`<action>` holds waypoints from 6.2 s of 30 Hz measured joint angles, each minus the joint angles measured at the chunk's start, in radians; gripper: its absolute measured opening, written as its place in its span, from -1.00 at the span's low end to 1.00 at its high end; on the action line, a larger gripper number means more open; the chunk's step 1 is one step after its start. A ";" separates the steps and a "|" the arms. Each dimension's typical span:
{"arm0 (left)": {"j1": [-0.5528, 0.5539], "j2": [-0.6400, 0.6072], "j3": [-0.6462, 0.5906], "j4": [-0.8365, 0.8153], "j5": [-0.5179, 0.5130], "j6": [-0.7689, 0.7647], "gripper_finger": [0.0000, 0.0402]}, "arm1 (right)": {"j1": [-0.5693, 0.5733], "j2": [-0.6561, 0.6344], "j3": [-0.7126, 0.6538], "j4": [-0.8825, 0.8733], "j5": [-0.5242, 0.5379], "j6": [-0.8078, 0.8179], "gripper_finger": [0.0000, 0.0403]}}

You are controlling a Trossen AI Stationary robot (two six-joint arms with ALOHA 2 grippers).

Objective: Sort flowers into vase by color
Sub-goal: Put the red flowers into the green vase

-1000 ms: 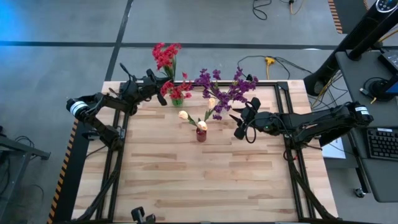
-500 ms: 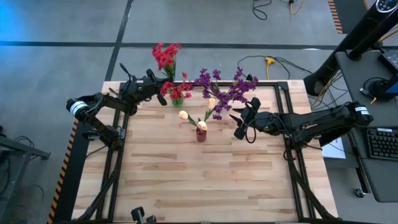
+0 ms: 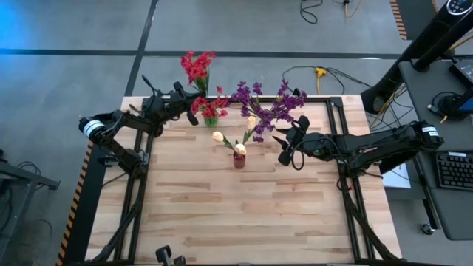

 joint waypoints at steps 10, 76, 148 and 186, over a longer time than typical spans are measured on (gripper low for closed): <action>0.000 0.000 0.000 -0.021 0.001 0.035 -0.99 | 0.000 0.000 0.000 0.000 0.000 0.000 -0.37; 0.000 -0.001 0.002 -0.032 0.074 0.113 -0.99 | 0.000 0.000 0.000 0.000 0.000 0.000 -0.37; 0.000 -0.007 0.009 -0.039 0.055 0.106 -0.99 | 0.000 0.001 0.000 -0.001 0.018 0.000 -0.37; 0.000 -0.019 0.017 -0.016 0.054 0.028 -0.99 | 0.000 0.002 0.000 -0.005 0.031 0.000 -0.37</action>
